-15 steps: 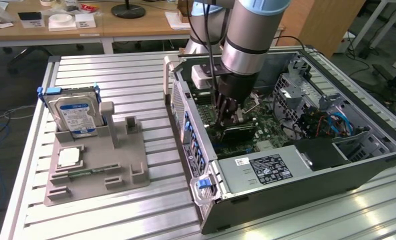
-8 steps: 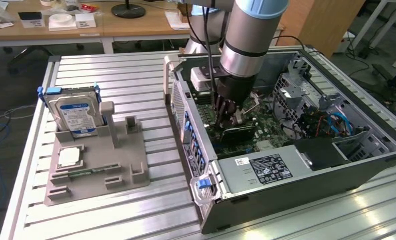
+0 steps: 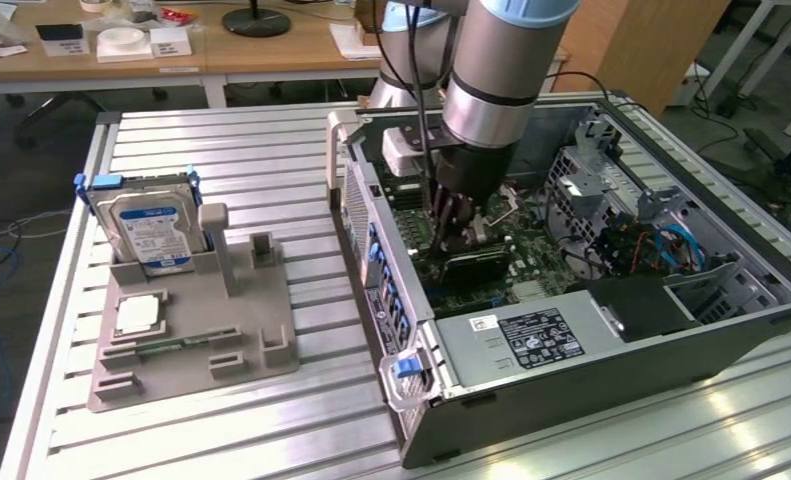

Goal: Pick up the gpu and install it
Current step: 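Press down on the gpu until it lock into place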

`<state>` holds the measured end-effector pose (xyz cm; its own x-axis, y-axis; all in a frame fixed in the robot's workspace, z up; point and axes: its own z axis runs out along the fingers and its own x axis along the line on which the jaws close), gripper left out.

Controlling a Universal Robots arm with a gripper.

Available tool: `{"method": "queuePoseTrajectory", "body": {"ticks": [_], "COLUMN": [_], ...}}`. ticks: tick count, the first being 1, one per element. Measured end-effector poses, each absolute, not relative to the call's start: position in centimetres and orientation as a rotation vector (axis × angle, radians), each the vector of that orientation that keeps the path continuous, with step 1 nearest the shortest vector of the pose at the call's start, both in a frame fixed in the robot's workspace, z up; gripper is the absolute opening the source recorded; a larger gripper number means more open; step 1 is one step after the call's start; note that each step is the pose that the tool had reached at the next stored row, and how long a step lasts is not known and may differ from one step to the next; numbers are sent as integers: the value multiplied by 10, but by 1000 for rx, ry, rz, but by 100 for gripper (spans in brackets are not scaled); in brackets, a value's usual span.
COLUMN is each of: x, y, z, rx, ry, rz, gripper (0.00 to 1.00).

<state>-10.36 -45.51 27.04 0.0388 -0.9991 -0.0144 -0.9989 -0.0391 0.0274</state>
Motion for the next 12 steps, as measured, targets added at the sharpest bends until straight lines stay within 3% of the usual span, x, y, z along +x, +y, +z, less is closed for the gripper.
{"method": "queuePoseTrajectory", "body": {"ticks": [12], "x": [-100], "y": [-455], "z": [271], "rx": [2257], "ry": [-2171], "rz": [-46], "gripper": [11]}}
